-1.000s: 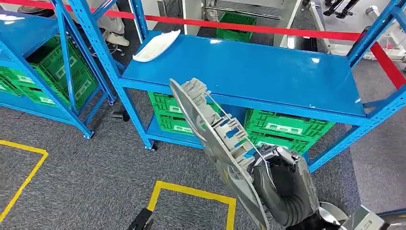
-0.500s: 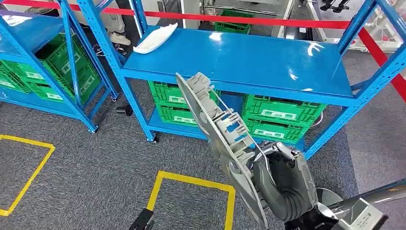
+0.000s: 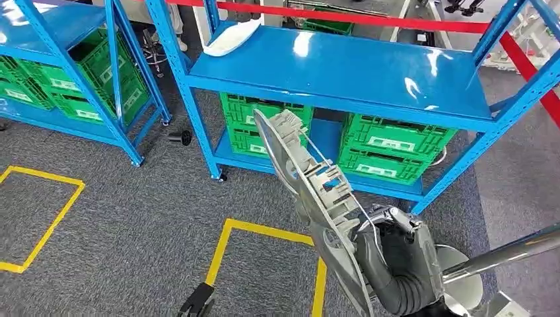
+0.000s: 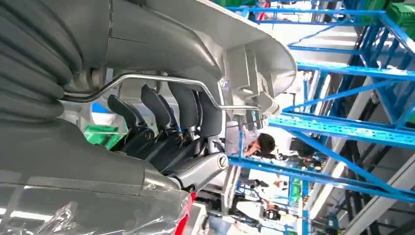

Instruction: Take the parts from the cabinet and place them on the table.

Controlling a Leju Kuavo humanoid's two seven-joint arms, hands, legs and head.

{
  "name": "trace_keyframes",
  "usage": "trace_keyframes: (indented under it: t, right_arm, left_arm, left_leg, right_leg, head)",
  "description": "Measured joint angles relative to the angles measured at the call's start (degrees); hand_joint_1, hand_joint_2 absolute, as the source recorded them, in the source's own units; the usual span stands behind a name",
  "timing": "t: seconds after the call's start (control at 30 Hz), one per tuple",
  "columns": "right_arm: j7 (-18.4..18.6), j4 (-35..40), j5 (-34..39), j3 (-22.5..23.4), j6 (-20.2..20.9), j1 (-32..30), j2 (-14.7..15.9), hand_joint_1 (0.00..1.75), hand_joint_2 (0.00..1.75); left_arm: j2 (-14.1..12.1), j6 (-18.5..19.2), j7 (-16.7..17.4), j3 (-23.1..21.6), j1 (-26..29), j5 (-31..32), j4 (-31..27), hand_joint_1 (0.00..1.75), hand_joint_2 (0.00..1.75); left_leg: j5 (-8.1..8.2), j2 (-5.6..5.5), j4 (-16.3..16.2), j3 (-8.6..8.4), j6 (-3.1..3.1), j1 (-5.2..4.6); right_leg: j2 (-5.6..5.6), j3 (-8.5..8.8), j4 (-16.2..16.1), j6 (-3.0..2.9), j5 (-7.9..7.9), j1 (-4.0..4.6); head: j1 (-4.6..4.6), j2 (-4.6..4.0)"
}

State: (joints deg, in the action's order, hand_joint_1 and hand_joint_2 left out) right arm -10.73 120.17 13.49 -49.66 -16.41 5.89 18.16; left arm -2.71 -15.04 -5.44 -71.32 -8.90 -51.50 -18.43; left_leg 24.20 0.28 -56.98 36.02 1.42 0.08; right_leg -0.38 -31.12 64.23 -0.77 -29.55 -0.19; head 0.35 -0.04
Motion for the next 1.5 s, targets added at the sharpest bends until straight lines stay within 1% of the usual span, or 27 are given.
trace_keyframes:
  t: [0.03, 0.07, 0.17, 0.2, 0.23, 0.3, 0.33, 0.37, 0.43, 0.5, 0.57, 0.67, 0.7, 0.73, 0.8, 0.83, 0.87, 0.93, 1.0, 1.07, 1.2, 1.23, 1.27, 1.33, 1.37, 1.43, 1.5]
  right_arm:
    - [0.07, 0.18, -0.04, 0.04, 0.02, 0.09, 0.00, 1.75, 1.75]
    - [0.09, 0.39, -0.15, 0.13, 0.07, 0.19, 0.00, 1.75, 1.75]
    - [0.22, 0.39, -0.20, 0.33, 0.13, 0.31, 0.00, 1.75, 1.75]
    - [0.26, 0.39, -0.22, 0.35, 0.15, 0.44, 0.00, 1.75, 1.75]
    - [0.44, 0.39, -0.35, 0.35, 0.15, 0.45, -0.02, 1.75, 1.75]
    - [0.57, 0.39, -0.65, 0.37, 0.07, 0.46, -0.02, 1.75, 1.75]
    - [0.68, 0.39, -0.85, 0.37, -0.04, 0.49, -0.02, 1.75, 1.75]
    - [0.87, 0.37, -1.07, 0.37, -0.13, 0.48, -0.02, 1.75, 1.75]
    - [1.09, 0.37, -1.29, 0.35, -0.30, 0.49, -0.02, 1.75, 1.75]
    - [1.18, 0.37, -1.38, 0.35, -0.46, 0.50, -0.02, 1.75, 1.75]
    - [1.18, 0.39, -1.40, 0.35, -0.50, 0.60, -0.04, 1.75, 1.75]
    - [1.22, 0.39, -1.53, 0.35, -0.50, 0.80, -0.04, 1.75, 1.75]
    - [1.22, 0.37, -1.53, 0.37, -0.48, 0.87, -0.02, 1.75, 1.75]
    - [1.22, 0.35, -1.53, 0.37, -0.46, 1.02, -0.02, 1.75, 1.75]
    - [1.22, 0.31, -1.51, 0.37, -0.44, 1.35, -0.02, 1.75, 1.75]
    - [1.25, 0.28, -1.51, 0.37, -0.44, 1.38, -0.02, 1.75, 1.75]
    - [1.25, 0.22, -1.40, 0.35, -0.39, 1.44, -0.02, 1.75, 1.75]
    - [1.29, 0.00, -1.27, 0.35, -0.35, 1.55, -0.02, 1.75, 1.75]
    - [1.29, 0.00, -1.20, 0.33, -0.20, 1.68, -0.02, 1.75, 1.75]
    - [1.29, 0.00, -1.20, 0.35, -0.15, 2.05, -0.02, 1.75, 1.75]
    - [1.29, 0.00, -1.20, 0.33, -0.04, 2.31, -0.02, 1.75, 1.75]
    - [1.29, 0.00, -1.18, 0.33, -0.02, 2.37, -0.04, 1.75, 1.75]
    - [1.31, -0.02, -1.18, 0.31, -0.04, 2.35, -0.04, 1.75, 1.75]
    - [1.31, -0.04, -1.18, 0.28, -0.02, 2.36, -0.07, 1.75, 1.75]
    - [1.31, -0.09, -1.18, 0.24, -0.02, 2.35, -0.07, 1.75, 1.75]
    - [1.31, -0.09, -1.18, 0.20, -0.04, 2.32, -0.07, 1.75, 1.75]
    - [1.31, -0.09, -1.18, 0.13, -0.02, 2.28, -0.07, 1.75, 1.75]
  left_arm:
    - [0.04, -0.02, -0.07, 0.00, 0.08, -0.13, -0.13, 0.00, 1.75]
    - [0.04, -0.04, -0.17, 0.00, 0.08, -0.15, -0.20, 0.00, 1.75]
    - [0.00, -0.04, -0.28, 0.00, 0.25, -0.37, -0.24, 0.00, 1.75]
    - [-0.15, -0.07, -0.31, 0.00, 0.43, -0.50, -0.24, 0.00, 1.75]
    - [-0.11, -0.04, -0.31, -0.02, 0.63, -0.55, -0.24, 0.00, 1.75]
    - [-0.09, -0.04, -0.31, -0.07, 0.85, -0.55, -0.28, 0.00, 1.75]
    - [-0.11, -0.04, -0.31, -0.09, 0.85, -0.57, -0.28, 0.00, 1.75]
    - [-0.11, -0.04, -0.31, -0.09, 0.85, -0.57, -0.28, 0.00, 1.75]
    - [-0.17, -0.04, -0.26, -0.09, 0.85, -0.57, -0.28, 0.00, 1.75]
    - [-0.24, -0.04, -0.26, -0.09, 0.73, -0.57, -0.28, 0.00, 1.75]
    - [-0.26, -0.02, -0.31, -0.09, 0.49, -0.53, -0.31, 0.00, 1.75]
    - [-0.26, 0.11, -0.20, -0.11, 0.42, -0.50, -0.46, 0.00, 1.75]
    - [-0.09, 0.15, -0.17, -0.11, 0.46, -0.52, -0.48, 0.00, 1.75]
    - [-0.15, 0.22, -0.09, -0.11, 0.29, -0.55, -0.50, 0.00, 1.75]
    - [-0.24, 0.22, -0.02, -0.11, 0.01, -0.59, -0.55, 0.00, 1.75]
    - [-0.26, 0.26, -0.02, -0.11, -0.02, -0.61, -0.55, 0.00, 1.75]
    - [-0.26, 0.37, 0.00, -0.11, 0.00, -0.66, -0.55, 0.00, 1.75]
    - [-0.26, 0.50, 0.02, -0.11, 0.01, -0.66, -0.55, 0.00, 1.75]
    - [-0.22, 0.50, 0.02, -0.11, 0.00, -0.66, -0.59, 0.00, 1.75]
    - [-0.20, 0.50, 0.02, -0.11, 0.01, -0.66, -0.74, 0.00, 1.75]
    - [-0.24, 0.48, 0.00, -0.11, 0.30, -0.72, -0.74, 0.00, 1.75]
    - [-0.26, 0.46, 0.00, -0.11, 0.40, -0.72, -0.74, 0.00, 1.75]
    - [-0.26, 0.46, 0.00, -0.13, 0.60, -0.74, -0.74, 0.00, 1.75]
    - [-0.22, 0.46, 0.00, -0.15, 0.71, -0.74, -0.74, 0.00, 1.75]
    - [-0.22, 0.46, -0.02, -0.13, 0.73, -0.74, -0.74, 0.00, 1.75]
    - [-0.26, 0.44, -0.11, -0.13, 0.75, -0.74, -0.74, 0.00, 1.75]
    - [-0.31, 0.39, -0.31, -0.13, 0.74, -0.74, -0.74, 0.00, 1.75]
  left_leg:
    - [-0.42, -0.07, -0.16, 0.42, -0.25, -0.29]
    - [-1.06, -0.05, -0.23, 0.75, -0.59, -0.25]
    - [-2.92, -0.05, 0.22, 1.28, -1.76, 0.20]
    - [-1.95, -0.22, -0.18, 1.67, -1.96, 0.36]
    - [1.12, -0.28, -1.69, 2.27, -2.44, 0.35]
    - [8.12, -0.25, -9.60, 4.10, -3.09, 0.65]
    - [10.33, -0.25, -14.27, 4.82, -3.34, 0.66]
    - [10.60, -0.25, -17.37, 4.93, -3.49, 0.66]
    - [7.14, -0.25, -16.43, 2.22, -3.51, 0.70]
    - [4.36, -0.29, -8.08, -4.25, -3.06, 0.70]
    - [7.56, -0.40, 0.28, -9.70, -2.35, 0.38]
    - [6.82, -0.35, 0.49, -8.79, -1.02, -0.07]
    - [5.90, -0.06, 1.09, -8.29, -0.48, 0.61]
    - [5.30, 0.05, 1.06, -7.67, -0.20, 0.45]
    - [3.99, 0.09, 1.00, -6.13, 0.28, 0.40]
    - [3.34, 0.09, 0.95, -5.25, 0.33, 0.35]
    - [2.67, 0.09, 0.79, -4.27, 0.26, 0.33]
    - [1.54, 0.10, 0.38, -2.28, 0.07, 0.32]
    - [0.50, 0.04, -0.05, -0.55, -0.24, 0.29]
    - [-0.39, -0.05, -0.46, 0.51, -0.76, 0.00]
    - [-2.55, -0.13, 0.05, 1.42, -2.29, 0.39]
    - [-0.81, -0.20, -0.57, 1.87, -2.59, 0.53]
    - [2.51, -0.21, -2.77, 2.60, -2.83, 0.55]
    - [9.28, -0.19, -11.63, 4.74, -3.31, 0.76]
    - [10.59, -0.20, -15.65, 5.19, -3.47, 0.76]
    - [8.45, -0.20, -17.24, 3.63, -3.47, 0.76]
    - [4.69, -0.23, -10.73, -1.83, -3.07, 0.73]
  right_leg:
    - [-0.02, 4.13, -5.77, -0.47, -1.76, 0.35]
    - [0.01, 5.82, -9.62, -0.69, -3.08, 0.26]
    - [0.08, 4.39, -9.17, -1.48, -1.64, 0.82]
    - [-0.27, 3.99, -9.49, -1.92, -0.79, 0.21]
    - [-0.16, 3.39, -9.49, -2.30, -0.14, 0.29]
    - [-0.27, 2.00, -9.27, -2.65, 0.96, 0.30]
    - [-0.27, 1.05, -9.02, -2.66, 1.55, 0.34]
    - [-0.27, -0.02, -8.65, -2.61, 2.07, 0.34]
    - [-0.27, -2.25, -7.68, -2.46, 2.91, 0.32]
    - [-0.19, -4.24, -6.49, -2.10, 3.65, 0.32]
    - [-0.24, -5.27, -5.61, -1.53, 4.11, 0.60]
    - [-0.30, -5.65, -5.98, -0.45, 5.85, 0.32]
    - [-0.17, -6.05, -5.75, -0.14, 5.46, 0.22]
    - [0.06, -6.58, -4.67, 0.22, 3.19, 0.27]
    - [0.06, -8.60, 2.42, 0.67, -3.74, -0.12]
    - [0.05, -9.52, 6.60, 0.90, -6.13, -0.21]
    - [0.05, -10.00, 10.09, 1.07, -6.93, -0.24]
    - [0.04, -8.12, 10.40, 1.10, -3.84, -0.30]
    - [0.05, -2.03, 2.49, 0.62, -0.25, -0.27]
    - [0.06, 4.56, -7.63, -0.17, -2.34, 0.05]
    - [0.08, 3.26, -8.64, -1.62, -1.03, 0.24]
    - [-0.14, 2.82, -8.72, -1.96, -0.31, 0.04]
    - [-0.15, 2.21, -8.71, -2.47, 0.23, 0.02]
    - [-0.25, 0.75, -8.46, -2.70, 1.32, 0.12]
    - [-0.25, -0.15, -8.14, -2.69, 1.86, 0.15]
    - [-0.22, -2.16, -7.35, -2.55, 2.74, 0.16]
    - [-0.15, -4.20, -6.38, -2.28, 3.53, 0.16]
  head:
    - [-0.04, 0.00]
    - [-0.09, 0.00]
    - [-0.02, 0.00]
    - [0.20, 0.00]
    - [-0.10, 0.00]
    - [-0.55, 0.00]
    - [-0.55, 0.00]
    - [-0.65, 0.00]
    - [-0.76, 0.00]
    - [-0.98, 0.00]
    - [-1.18, 0.00]
    - [-1.11, 0.00]
    - [-1.07, 0.00]
    - [-0.96, 0.00]
    - [-0.24, 0.00]
    - [-0.22, 0.00]
    - [-0.17, 0.00]
    - [-0.13, 0.00]
    - [-0.04, 0.00]
    - [-0.02, 0.00]
    - [-0.02, 0.00]
    - [-0.04, 0.00]
    - [-0.39, 0.00]
    - [-0.79, 0.00]
    - [-0.79, 0.00]
    - [-0.90, 0.00]
    - [-1.07, 0.00]
